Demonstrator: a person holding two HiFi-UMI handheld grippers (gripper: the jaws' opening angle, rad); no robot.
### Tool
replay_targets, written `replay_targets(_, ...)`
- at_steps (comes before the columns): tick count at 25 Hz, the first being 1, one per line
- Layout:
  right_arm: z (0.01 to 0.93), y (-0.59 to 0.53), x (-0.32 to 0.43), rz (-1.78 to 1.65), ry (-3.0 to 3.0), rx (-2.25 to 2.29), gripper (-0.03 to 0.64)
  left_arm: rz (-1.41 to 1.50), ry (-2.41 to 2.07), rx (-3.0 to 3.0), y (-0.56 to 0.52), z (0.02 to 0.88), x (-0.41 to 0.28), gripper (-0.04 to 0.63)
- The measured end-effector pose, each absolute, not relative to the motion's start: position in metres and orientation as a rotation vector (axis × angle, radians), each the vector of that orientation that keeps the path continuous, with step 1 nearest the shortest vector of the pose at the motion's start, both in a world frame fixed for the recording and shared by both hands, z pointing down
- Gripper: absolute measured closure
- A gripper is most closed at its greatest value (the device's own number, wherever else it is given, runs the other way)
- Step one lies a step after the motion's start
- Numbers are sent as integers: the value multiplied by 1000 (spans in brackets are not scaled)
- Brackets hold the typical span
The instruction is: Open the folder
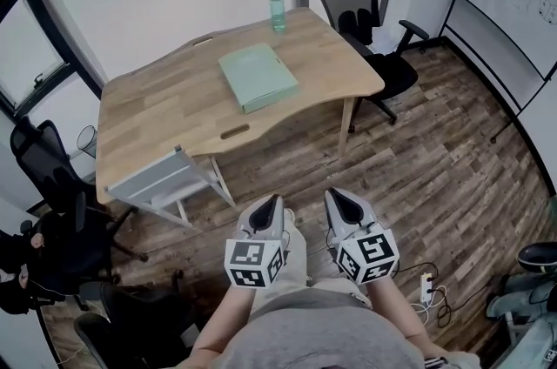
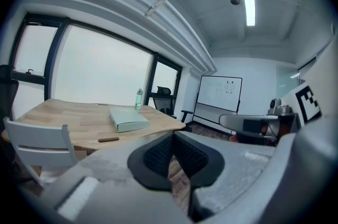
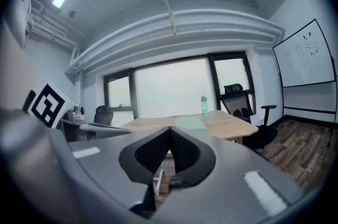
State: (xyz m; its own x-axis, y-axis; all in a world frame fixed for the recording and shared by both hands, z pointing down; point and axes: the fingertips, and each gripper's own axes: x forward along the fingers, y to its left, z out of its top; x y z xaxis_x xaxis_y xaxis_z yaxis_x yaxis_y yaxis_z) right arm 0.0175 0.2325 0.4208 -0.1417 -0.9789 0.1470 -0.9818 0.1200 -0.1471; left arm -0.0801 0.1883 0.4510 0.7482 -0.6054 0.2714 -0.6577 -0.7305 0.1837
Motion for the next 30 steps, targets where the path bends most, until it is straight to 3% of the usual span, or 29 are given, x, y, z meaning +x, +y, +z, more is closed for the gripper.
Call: replay_targets(30,410,-28,110,297,-2253,2093,617,316,-868,2697,-77,456,16,595)
